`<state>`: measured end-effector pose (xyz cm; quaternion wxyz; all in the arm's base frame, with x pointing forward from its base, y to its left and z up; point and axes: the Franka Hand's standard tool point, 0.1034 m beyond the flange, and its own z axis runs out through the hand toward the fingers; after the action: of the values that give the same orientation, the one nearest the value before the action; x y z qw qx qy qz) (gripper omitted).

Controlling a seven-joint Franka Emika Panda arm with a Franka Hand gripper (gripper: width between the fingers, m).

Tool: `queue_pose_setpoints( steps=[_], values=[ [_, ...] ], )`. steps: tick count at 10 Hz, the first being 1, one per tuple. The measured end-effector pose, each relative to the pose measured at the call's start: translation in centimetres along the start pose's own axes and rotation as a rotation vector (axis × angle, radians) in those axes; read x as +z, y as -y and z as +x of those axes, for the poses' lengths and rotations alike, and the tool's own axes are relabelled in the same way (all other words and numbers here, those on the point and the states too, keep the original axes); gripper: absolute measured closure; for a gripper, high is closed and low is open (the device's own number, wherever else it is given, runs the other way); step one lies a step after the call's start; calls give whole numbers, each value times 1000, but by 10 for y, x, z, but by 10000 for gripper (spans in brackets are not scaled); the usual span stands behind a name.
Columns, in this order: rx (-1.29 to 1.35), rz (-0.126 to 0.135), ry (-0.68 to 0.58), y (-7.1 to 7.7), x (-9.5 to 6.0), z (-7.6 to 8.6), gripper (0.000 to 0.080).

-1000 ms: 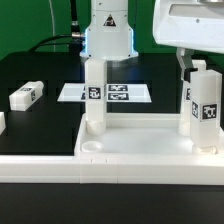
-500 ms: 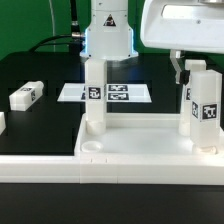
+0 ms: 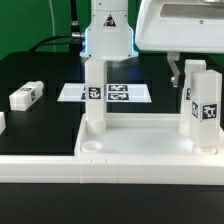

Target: Assemble desk

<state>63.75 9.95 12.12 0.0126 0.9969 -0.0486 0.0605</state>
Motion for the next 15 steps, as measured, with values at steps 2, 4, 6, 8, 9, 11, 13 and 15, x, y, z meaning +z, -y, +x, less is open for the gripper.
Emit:
queue_pose_setpoints(
  steps=[2, 4, 6, 8, 9, 11, 13, 15],
  values=[
    [-16, 0, 0, 0, 0, 0, 181],
    [-15, 0, 0, 0, 0, 0, 365],
    [1, 1, 0, 0, 0, 0, 506],
    [27, 0, 0, -1, 0, 0, 506],
    [56, 2, 1, 0, 0, 0, 506],
    [253, 1, 6, 0, 1, -1, 506],
    [477, 6, 11, 0, 2, -3, 506],
    [655, 12, 10, -1, 3, -2, 506]
  ],
)
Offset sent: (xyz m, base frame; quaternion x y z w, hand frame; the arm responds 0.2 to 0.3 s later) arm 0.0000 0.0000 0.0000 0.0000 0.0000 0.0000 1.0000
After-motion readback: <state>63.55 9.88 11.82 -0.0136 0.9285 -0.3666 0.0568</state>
